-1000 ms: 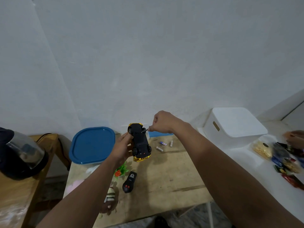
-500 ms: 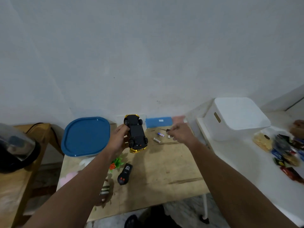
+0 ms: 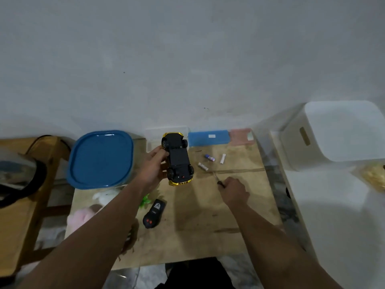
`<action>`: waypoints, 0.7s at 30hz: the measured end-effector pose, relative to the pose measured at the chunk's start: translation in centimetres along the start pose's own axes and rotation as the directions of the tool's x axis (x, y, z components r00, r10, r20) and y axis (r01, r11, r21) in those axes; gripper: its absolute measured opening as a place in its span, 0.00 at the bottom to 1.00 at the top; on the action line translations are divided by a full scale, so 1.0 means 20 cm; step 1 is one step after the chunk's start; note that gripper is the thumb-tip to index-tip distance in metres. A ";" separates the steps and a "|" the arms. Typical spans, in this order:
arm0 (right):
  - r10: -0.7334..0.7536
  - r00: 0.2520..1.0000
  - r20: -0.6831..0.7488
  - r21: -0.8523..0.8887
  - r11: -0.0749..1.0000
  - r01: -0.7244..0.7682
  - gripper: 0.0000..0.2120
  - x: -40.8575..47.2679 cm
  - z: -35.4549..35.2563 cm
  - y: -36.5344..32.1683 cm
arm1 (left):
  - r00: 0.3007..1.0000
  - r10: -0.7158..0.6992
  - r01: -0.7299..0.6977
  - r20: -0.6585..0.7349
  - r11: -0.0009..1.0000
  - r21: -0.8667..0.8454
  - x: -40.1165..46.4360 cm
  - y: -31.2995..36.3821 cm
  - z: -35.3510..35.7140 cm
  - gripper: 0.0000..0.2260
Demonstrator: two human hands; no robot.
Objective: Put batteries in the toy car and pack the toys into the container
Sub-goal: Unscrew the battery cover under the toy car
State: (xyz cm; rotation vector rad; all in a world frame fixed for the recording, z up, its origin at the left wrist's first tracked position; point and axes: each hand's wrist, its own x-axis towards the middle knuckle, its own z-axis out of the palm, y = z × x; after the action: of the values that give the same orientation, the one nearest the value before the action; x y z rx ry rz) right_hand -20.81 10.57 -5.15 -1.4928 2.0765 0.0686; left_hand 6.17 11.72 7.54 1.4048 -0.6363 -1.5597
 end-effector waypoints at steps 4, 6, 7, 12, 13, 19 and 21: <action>-0.059 0.998 0.025 0.011 0.998 0.059 0.14 0.05 -0.08 -0.03 | 0.999 -0.007 0.006 -0.037 1.000 -0.021 0.00 0.00 0.08 0.10; -0.111 0.994 -0.021 0.118 0.987 0.112 0.13 0.05 -0.16 -0.08 | 0.998 -0.015 0.013 -0.059 0.999 -0.030 -0.02 0.00 0.11 0.12; -0.158 0.986 -0.055 0.204 0.965 0.166 0.10 0.05 -0.22 -0.12 | 0.997 -0.021 0.018 -0.068 0.999 -0.033 -0.03 0.00 0.12 0.13; -0.455 0.872 -0.178 0.533 0.701 0.475 0.06 -0.01 -0.49 -0.38 | 0.989 -0.060 0.057 -0.133 0.998 -0.028 -0.04 -0.04 0.17 0.11; -0.516 0.837 -0.182 0.539 0.660 0.524 0.07 -0.02 -0.53 -0.43 | 0.989 -0.061 0.059 -0.135 0.998 -0.025 -0.04 -0.05 0.17 0.10; -0.760 0.650 0.013 0.383 0.604 0.699 0.13 -0.06 -0.56 -0.53 | 0.987 -0.081 0.077 -0.139 0.996 -0.032 -0.02 -0.09 0.22 0.07; -0.767 0.641 0.021 0.355 0.605 0.713 0.14 -0.06 -0.55 -0.53 | 0.986 -0.086 0.081 -0.143 0.996 -0.046 -0.02 -0.11 0.23 0.08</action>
State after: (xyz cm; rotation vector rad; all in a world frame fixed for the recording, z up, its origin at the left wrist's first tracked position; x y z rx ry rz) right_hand -15.77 3.64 7.47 -1.9354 1.1032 -0.4307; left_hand 1.22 12.19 6.96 1.5155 -0.4615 -1.5105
